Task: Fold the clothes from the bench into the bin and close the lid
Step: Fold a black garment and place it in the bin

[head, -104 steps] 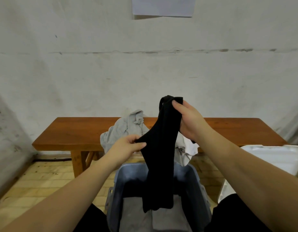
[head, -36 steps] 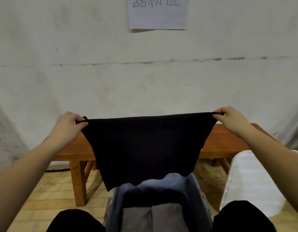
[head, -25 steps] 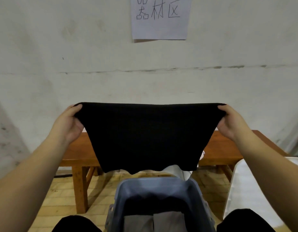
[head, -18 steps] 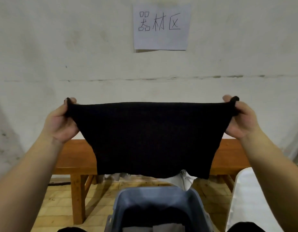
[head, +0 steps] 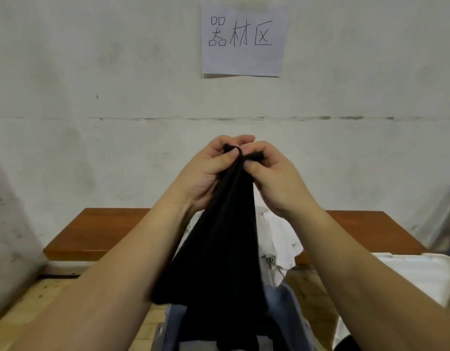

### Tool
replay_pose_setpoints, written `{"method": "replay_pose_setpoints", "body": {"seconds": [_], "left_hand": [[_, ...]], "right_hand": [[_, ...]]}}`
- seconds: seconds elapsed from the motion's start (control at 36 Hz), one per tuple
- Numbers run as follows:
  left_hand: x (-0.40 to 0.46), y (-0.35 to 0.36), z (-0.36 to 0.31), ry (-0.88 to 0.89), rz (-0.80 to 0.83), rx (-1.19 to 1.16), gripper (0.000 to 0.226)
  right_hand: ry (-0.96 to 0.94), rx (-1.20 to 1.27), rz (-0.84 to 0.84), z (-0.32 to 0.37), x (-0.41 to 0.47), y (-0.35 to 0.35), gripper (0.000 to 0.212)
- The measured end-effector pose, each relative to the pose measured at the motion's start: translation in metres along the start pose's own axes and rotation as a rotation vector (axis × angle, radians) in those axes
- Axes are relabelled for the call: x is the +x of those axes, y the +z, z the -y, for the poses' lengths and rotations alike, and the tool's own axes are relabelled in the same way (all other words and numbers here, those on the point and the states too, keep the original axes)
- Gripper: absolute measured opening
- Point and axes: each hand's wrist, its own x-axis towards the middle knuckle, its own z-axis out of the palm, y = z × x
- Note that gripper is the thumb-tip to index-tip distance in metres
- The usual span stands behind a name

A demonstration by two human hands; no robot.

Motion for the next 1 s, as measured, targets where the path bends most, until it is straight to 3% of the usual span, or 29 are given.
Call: {"method": "replay_pose_setpoints", "body": {"seconds": [0.11, 0.19, 0.31, 0.39, 0.47, 0.58, 0.64, 0.67, 0.75, 0.81, 0.83, 0.92, 1.0], "left_hand": [[-0.001, 0.003, 0.005, -0.036, -0.09, 0.062, 0.03], [-0.003, 0.001, 0.009, -0.209, -0.148, 0.094, 0.047], [-0.009, -0.003, 0.009, -0.435, -0.129, 0.046, 0.05], [-0.011, -0.009, 0.006, -0.415, -0.17, 0.108, 0.048], [-0.013, -0.015, 0.006, -0.388, -0.237, 0.311, 0.067], [-0.034, -0.019, 0.008, -0.297, -0.367, 0.556, 0.064], [-0.044, -0.022, 0.017, -0.342, -0.398, 0.612, 0.071], [-0.048, -0.025, 0.024, -0.399, -0.394, 0.638, 0.064], [-0.066, -0.035, 0.038, -0.561, -0.306, 0.881, 0.011], [-0.086, -0.027, 0.04, -0.568, -0.095, 1.101, 0.041], [-0.095, -0.028, 0.042, -0.558, -0.054, 1.192, 0.04], [-0.099, -0.044, 0.037, -0.504, -0.182, 1.366, 0.006], [-0.092, -0.059, 0.019, -0.48, -0.321, 1.373, 0.01]], "right_hand": [[-0.043, 0.029, 0.016, -0.002, -0.002, -0.004, 0.021], [-0.054, -0.03, -0.006, -0.002, -0.002, -0.008, 0.022], [0.019, -0.14, 0.093, 0.004, -0.005, -0.01, 0.024], [0.076, -0.186, 0.123, 0.008, -0.006, -0.01, 0.025], [0.077, -0.298, 0.057, 0.008, -0.005, -0.01, 0.022], [0.082, -0.413, -0.012, 0.006, -0.004, -0.015, 0.018], [0.1, -0.436, -0.055, 0.003, -0.002, -0.021, 0.018], [0.107, -0.447, -0.073, 0.001, -0.001, -0.024, 0.018], [0.125, -0.481, -0.119, -0.004, 0.002, -0.032, 0.016], [0.133, -0.495, -0.141, -0.008, 0.003, -0.036, 0.014], [0.141, -0.503, -0.147, -0.009, 0.004, -0.039, 0.013], [0.167, -0.539, -0.145, -0.014, 0.004, -0.053, 0.013], [0.205, -0.588, -0.112, -0.018, 0.003, -0.073, 0.012]]}}
